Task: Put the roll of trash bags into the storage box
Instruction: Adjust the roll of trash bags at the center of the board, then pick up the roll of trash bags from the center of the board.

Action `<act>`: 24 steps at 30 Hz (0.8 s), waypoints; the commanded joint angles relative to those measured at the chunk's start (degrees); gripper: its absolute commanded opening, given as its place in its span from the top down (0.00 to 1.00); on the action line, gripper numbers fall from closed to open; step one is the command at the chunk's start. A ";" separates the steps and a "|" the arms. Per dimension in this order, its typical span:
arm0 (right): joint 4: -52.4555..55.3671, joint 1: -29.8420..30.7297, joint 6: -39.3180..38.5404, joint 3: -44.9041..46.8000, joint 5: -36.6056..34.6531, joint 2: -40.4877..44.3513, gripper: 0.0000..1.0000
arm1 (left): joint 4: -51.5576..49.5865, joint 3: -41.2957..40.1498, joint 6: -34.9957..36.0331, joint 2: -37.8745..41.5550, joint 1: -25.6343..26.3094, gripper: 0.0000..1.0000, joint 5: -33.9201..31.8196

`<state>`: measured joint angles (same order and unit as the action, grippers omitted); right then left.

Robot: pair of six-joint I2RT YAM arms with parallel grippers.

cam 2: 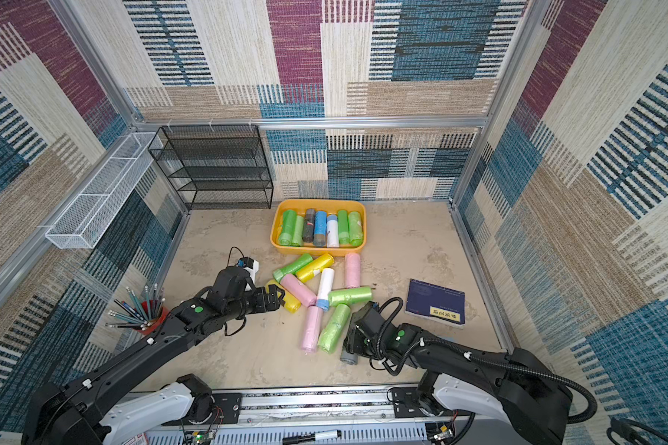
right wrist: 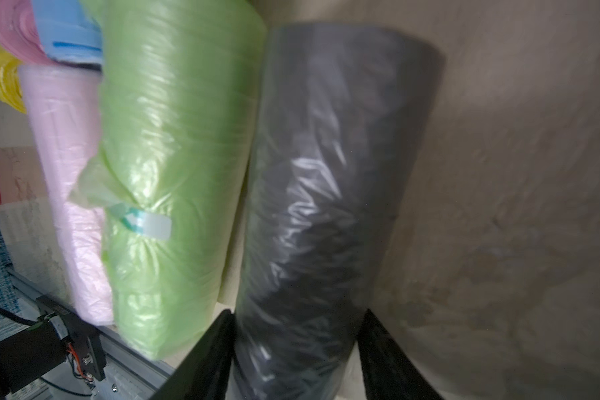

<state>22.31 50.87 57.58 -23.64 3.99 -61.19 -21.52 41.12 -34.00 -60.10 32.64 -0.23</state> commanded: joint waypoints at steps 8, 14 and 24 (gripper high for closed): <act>2.51 0.19 -1.85 -0.94 -2.59 -0.60 0.36 | -1.42 -0.42 2.10 0.51 -0.12 0.02 -1.17; 4.08 0.89 -1.55 -1.14 -2.93 0.01 0.39 | -1.23 -0.69 2.17 0.57 -0.21 0.02 -1.21; 6.63 3.47 0.54 -1.83 -4.65 -1.41 0.43 | -1.11 -0.91 2.33 1.34 -0.20 0.01 -0.96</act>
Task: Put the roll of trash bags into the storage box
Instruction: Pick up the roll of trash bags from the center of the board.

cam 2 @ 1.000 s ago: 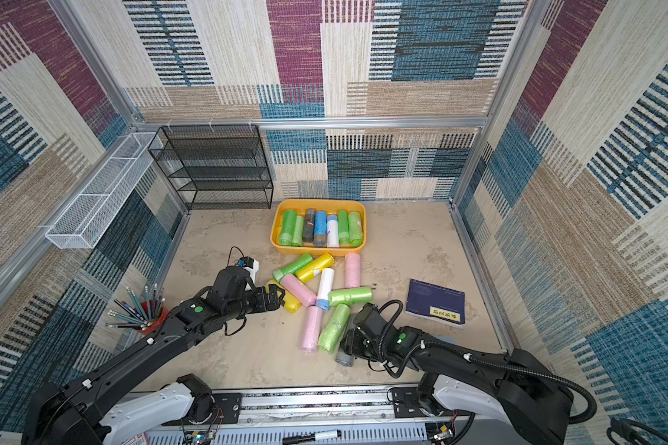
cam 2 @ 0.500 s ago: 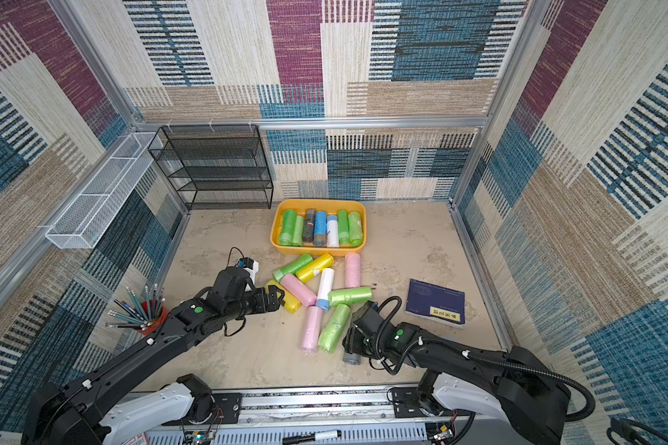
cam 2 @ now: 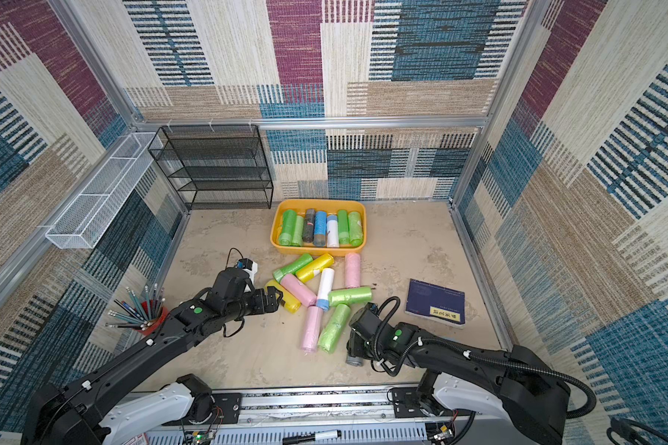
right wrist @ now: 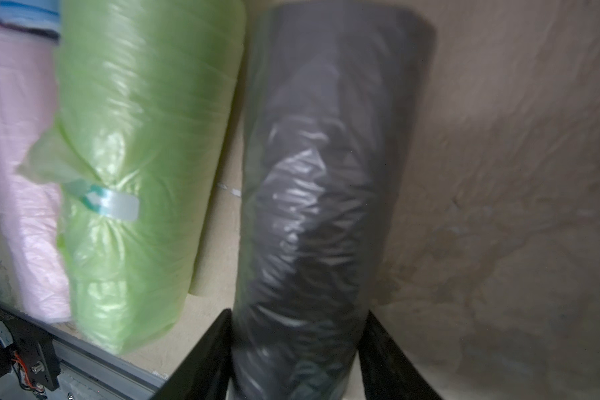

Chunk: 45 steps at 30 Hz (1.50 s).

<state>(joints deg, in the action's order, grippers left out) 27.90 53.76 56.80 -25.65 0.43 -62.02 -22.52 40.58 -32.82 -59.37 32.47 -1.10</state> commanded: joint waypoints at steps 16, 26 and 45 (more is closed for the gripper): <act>-0.43 3.85 4.99 1.15 -1.88 -2.36 0.39 | -1.03 -0.14 1.99 1.06 -0.20 0.02 -0.60; -0.28 5.39 6.96 1.73 -3.03 -3.28 0.41 | -0.97 0.82 2.76 0.36 -0.39 0.02 0.14; -5.53 5.40 9.21 4.11 -2.10 1.79 0.57 | -0.78 1.22 1.92 1.71 -0.47 0.01 3.76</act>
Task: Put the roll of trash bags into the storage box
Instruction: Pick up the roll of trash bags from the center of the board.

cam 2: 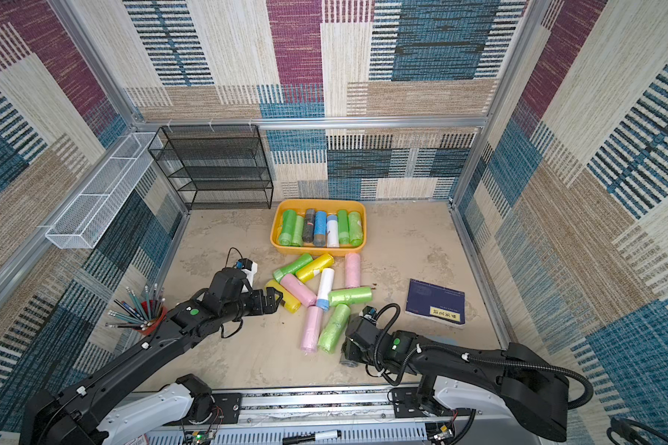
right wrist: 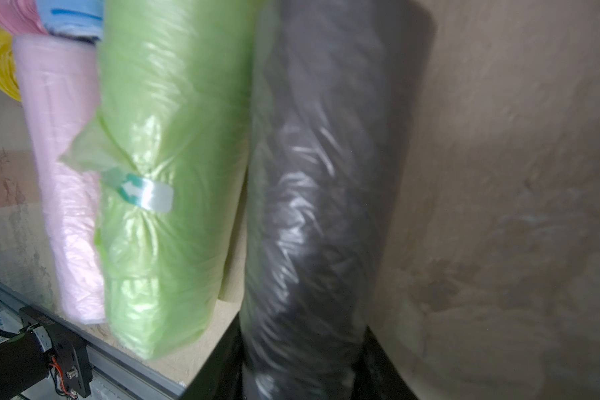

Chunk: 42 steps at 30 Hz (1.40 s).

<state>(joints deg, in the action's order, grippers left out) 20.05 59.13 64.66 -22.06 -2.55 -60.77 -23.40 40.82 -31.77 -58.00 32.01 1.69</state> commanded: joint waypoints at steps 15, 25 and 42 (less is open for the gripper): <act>-5.89 0.03 3.63 3.35 -0.51 5.28 0.64 | -0.50 3.63 0.22 -2.32 0.03 0.02 2.51; -13.78 0.07 3.94 5.04 -1.61 9.67 0.67 | 2.64 3.52 -1.79 -3.35 0.06 0.01 2.63; -10.06 -0.76 -2.79 -6.97 -3.57 4.00 0.70 | 1.40 3.75 -2.17 -2.53 -0.01 0.02 0.00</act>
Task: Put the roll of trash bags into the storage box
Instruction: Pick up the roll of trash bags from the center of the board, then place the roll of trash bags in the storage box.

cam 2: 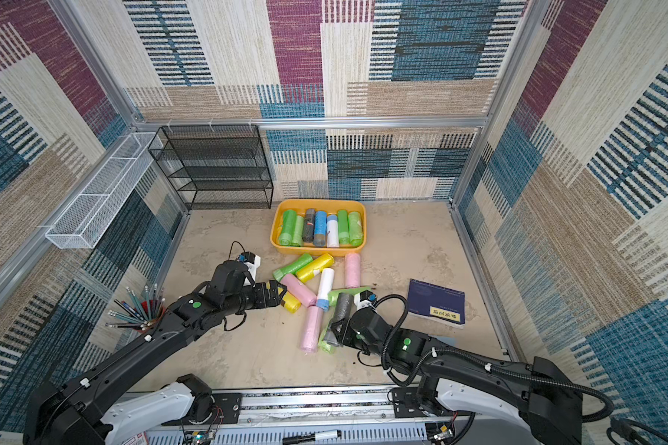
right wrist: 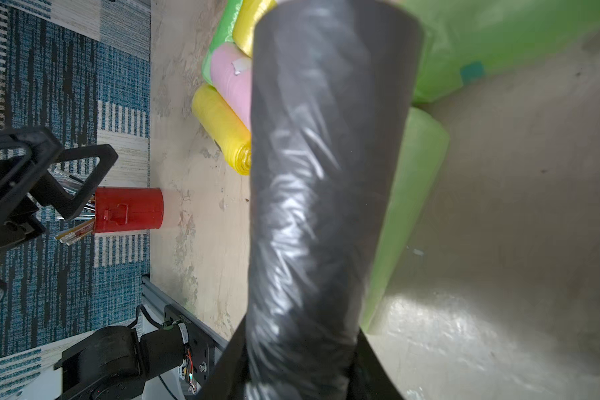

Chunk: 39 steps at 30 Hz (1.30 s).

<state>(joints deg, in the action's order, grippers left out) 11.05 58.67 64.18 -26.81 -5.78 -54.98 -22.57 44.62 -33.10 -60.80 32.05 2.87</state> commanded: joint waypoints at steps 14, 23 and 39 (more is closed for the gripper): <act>-2.66 -5.69 -8.20 -16.37 5.97 -10.06 0.82 | -5.96 4.81 4.08 5.85 0.03 0.01 -9.19; -1.09 -11.67 -13.67 -31.27 8.99 -22.22 0.83 | -5.87 9.11 5.72 4.09 0.00 0.02 -6.23; 17.57 -22.75 -35.59 -72.55 10.70 -53.67 0.87 | -5.34 12.13 7.53 1.82 -0.18 0.01 -9.54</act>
<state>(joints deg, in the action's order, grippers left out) 22.68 36.40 35.42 -93.49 5.45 -105.10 -28.77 55.70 -26.94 -58.83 31.88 -4.93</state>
